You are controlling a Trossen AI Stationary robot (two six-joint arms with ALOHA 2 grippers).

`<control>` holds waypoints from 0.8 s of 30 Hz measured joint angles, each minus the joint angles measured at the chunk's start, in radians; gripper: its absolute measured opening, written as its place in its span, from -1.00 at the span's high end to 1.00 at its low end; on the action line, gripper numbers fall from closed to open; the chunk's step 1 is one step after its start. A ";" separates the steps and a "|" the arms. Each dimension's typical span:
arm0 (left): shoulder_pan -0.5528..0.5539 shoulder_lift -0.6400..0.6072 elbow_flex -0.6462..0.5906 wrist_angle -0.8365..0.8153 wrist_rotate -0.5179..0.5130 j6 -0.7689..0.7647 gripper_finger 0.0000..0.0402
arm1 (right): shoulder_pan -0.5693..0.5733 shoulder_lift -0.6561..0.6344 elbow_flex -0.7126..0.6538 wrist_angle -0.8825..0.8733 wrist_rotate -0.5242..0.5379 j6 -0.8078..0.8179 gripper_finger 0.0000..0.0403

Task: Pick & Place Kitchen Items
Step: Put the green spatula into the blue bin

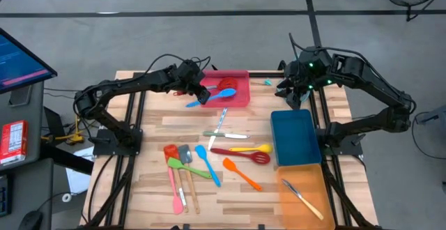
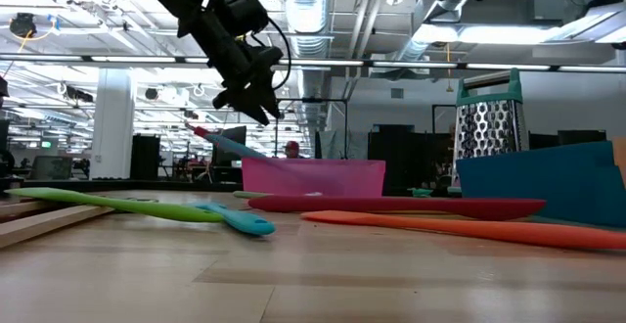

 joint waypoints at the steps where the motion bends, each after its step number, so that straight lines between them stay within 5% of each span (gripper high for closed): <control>1: 0.000 0.000 0.000 0.000 -0.017 0.010 0.19 | 0.000 0.000 0.000 0.000 0.000 0.000 0.21; 9: 0.033 -0.037 0.009 -0.004 -0.056 0.010 0.04 | 0.000 0.000 0.000 0.001 0.000 0.003 0.23; 18: 0.029 -0.363 0.073 -0.021 -0.018 0.011 0.14 | -0.011 0.001 0.000 -0.014 0.103 0.050 0.08; 24: -0.014 -0.569 0.074 -0.062 0.013 -0.047 0.20 | -0.012 -0.077 0.000 0.148 -0.006 -0.063 -0.03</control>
